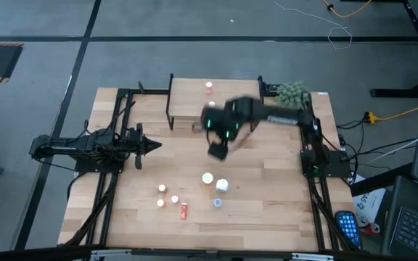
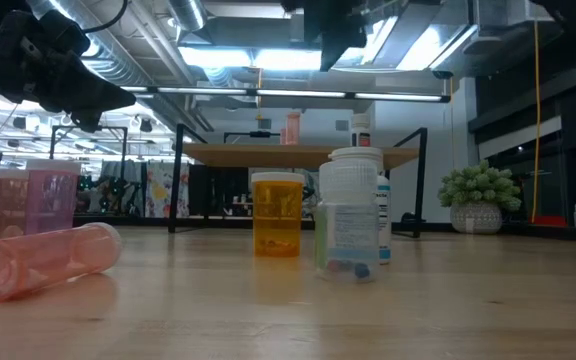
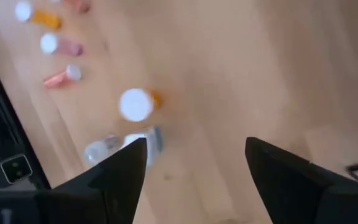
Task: Pick and place medicine bottles onto shelf by color
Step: Put the large white pill bottle on the shelf
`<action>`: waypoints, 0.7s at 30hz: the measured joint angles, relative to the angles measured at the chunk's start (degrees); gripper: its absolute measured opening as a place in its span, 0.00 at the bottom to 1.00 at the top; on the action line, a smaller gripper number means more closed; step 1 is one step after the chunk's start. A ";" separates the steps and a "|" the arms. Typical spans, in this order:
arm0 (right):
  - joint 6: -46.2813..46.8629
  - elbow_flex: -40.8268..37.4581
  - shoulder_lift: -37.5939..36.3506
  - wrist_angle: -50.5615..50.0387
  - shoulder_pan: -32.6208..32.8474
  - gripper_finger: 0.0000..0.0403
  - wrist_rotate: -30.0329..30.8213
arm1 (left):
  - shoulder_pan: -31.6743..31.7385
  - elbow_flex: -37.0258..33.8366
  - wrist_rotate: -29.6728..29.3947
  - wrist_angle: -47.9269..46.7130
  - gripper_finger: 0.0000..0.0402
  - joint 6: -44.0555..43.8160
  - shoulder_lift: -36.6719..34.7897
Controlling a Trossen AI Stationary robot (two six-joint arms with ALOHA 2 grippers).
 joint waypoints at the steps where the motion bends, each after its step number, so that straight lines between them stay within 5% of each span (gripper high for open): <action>1: 1.08 -0.73 0.00 0.80 2.18 0.68 1.46 | 0.01 -0.01 0.00 0.00 0.00 0.00 0.02; 12: 15.20 -15.67 0.00 6.51 18.50 0.68 17.73 | 0.01 0.00 0.00 0.00 0.00 -0.02 0.01; 21: 16.59 -25.92 0.02 17.80 20.54 0.68 16.80 | 0.00 -0.01 0.00 0.02 0.00 -0.10 0.01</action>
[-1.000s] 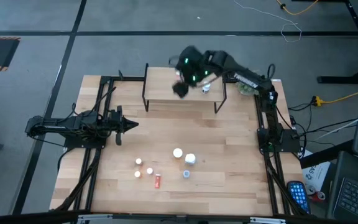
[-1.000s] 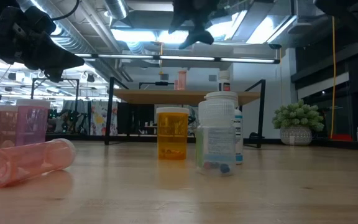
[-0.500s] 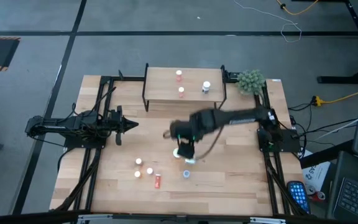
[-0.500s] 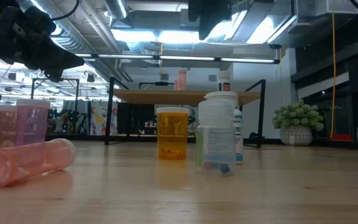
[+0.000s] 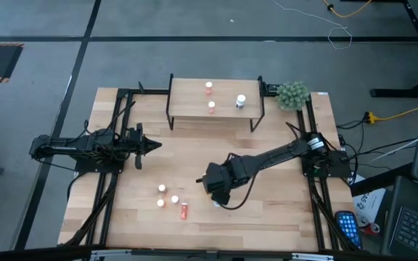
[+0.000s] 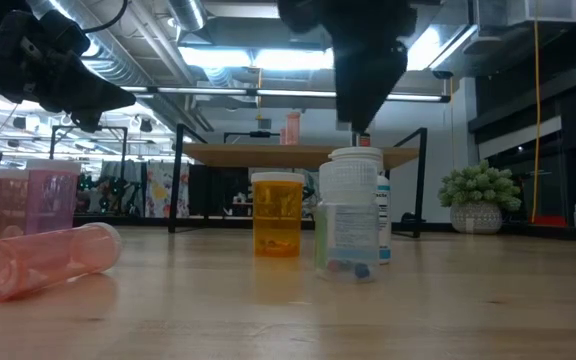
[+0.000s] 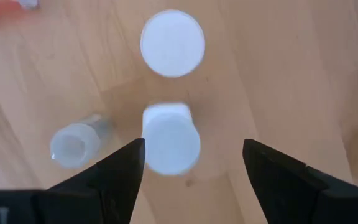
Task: Pick and place medicine bottles onto shelf by color
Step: Put the large white pill bottle on the shelf
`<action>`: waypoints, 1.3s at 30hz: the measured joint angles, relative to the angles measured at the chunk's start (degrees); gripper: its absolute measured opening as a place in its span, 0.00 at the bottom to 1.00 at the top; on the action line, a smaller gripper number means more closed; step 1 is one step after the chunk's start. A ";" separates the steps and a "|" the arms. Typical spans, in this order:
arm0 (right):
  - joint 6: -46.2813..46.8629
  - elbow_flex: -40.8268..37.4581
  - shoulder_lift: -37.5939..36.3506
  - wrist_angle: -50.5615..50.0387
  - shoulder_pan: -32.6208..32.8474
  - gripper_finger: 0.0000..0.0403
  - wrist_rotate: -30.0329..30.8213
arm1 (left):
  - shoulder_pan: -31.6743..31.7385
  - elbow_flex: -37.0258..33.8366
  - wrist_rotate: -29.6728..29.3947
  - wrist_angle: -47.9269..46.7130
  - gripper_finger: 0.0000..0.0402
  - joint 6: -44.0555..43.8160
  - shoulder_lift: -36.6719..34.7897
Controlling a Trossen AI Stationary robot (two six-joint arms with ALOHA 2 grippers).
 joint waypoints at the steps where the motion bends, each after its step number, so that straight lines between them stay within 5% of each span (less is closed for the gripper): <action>1: -0.02 -0.74 0.00 1.13 -0.03 0.68 -0.02 | 0.01 0.01 0.00 0.00 0.00 -0.01 0.01; 11: -0.06 -6.64 0.00 8.07 0.01 0.68 -5.43 | 0.01 0.01 0.00 0.00 0.00 0.03 -0.01; 39: 0.02 -10.91 0.15 14.19 -0.04 0.68 -2.62 | 0.02 0.00 -0.01 0.00 0.00 0.10 -0.01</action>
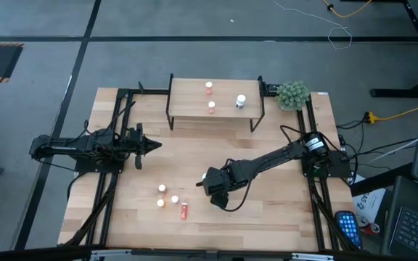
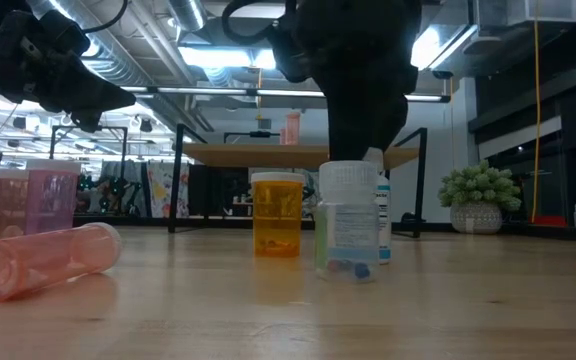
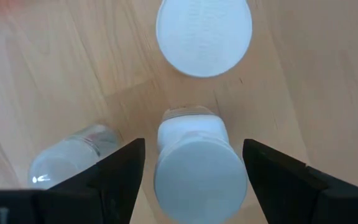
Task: Pick and place medicine bottles onto shelf by color
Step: Put the large white pill bottle on the shelf
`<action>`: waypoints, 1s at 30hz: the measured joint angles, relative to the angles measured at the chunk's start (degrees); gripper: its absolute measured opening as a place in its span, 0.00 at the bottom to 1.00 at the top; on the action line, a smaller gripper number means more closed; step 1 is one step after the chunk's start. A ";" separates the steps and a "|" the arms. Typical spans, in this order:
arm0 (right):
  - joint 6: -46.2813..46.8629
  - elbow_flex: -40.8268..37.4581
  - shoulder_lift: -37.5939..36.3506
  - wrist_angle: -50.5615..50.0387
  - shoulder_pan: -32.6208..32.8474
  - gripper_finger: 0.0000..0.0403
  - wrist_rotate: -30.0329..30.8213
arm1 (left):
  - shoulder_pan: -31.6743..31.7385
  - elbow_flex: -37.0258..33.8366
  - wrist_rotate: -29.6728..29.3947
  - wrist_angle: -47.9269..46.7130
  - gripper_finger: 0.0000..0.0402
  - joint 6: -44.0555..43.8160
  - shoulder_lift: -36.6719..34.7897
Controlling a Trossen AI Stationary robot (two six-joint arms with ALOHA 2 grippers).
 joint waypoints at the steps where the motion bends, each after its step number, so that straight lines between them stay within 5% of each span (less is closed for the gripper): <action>1: 0.00 0.00 0.00 -0.02 0.00 0.68 0.00 | -0.02 0.01 -0.01 0.00 0.00 0.00 -0.01; 7: 0.14 0.00 0.02 -0.13 -0.02 0.63 0.00 | 0.00 0.01 -0.01 0.00 0.00 0.00 -0.01; 14: 2.01 0.02 0.02 -1.20 -0.02 0.44 -0.06 | -0.01 0.01 -0.01 0.00 0.00 -0.04 -0.01; 18: 2.70 0.65 -0.11 -2.36 -0.13 0.43 -0.33 | -0.01 0.01 0.00 0.00 0.00 -0.03 -0.01; 24: -0.16 11.81 -0.57 -15.32 -1.11 0.44 1.93 | 0.00 0.01 -0.01 0.00 0.00 -0.02 0.01; 30: -5.23 28.72 -0.59 -31.49 -2.95 0.46 13.69 | -0.01 0.01 -0.01 0.00 0.00 -0.01 0.01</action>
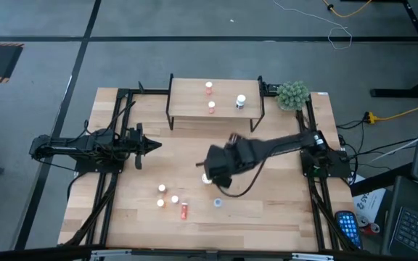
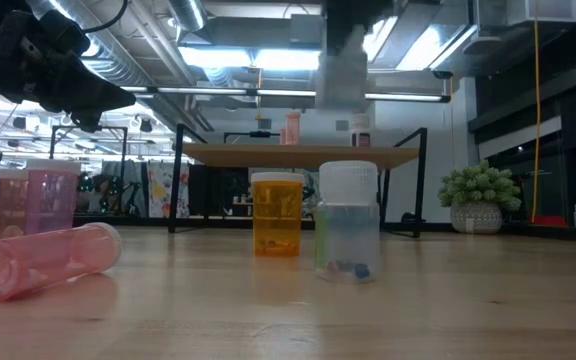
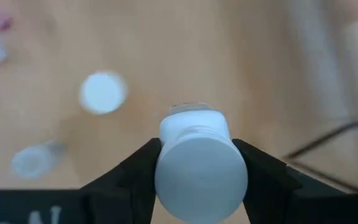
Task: Pick and place medicine bottles onto shelf by color
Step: Put the large white pill bottle on the shelf
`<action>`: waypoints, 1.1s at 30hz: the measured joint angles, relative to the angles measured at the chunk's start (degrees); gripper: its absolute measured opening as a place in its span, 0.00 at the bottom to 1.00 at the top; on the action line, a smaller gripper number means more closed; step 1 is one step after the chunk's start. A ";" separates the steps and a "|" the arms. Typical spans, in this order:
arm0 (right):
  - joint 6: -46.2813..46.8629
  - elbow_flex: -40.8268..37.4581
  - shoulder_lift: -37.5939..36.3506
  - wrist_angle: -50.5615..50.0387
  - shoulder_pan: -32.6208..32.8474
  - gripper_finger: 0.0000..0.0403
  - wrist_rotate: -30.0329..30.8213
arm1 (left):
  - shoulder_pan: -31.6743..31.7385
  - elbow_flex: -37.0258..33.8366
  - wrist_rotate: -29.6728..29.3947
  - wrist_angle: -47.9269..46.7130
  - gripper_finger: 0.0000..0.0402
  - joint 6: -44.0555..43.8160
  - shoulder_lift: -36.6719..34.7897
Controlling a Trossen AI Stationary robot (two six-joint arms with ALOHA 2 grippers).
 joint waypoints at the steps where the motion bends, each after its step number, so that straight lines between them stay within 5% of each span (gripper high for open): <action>1: -0.91 2.89 0.00 -2.26 -0.46 0.46 2.20 | 0.00 0.00 0.00 0.00 0.00 0.01 -0.02; 5: -5.55 11.88 -0.34 -4.07 -3.08 0.45 11.84 | -0.01 0.00 0.01 0.00 0.00 0.01 -0.02; 14: -12.60 9.37 -6.03 2.25 -14.84 0.45 23.63 | -0.01 0.00 -0.01 -0.02 0.00 0.03 -0.02; 28: -21.92 9.37 -3.09 9.92 -42.43 0.46 -5.50 | 0.00 0.00 -0.02 0.00 0.00 0.03 0.00; 33: -18.90 9.35 0.63 9.56 -46.54 0.46 -4.91 | -0.01 0.00 -0.03 0.00 0.00 0.03 -0.02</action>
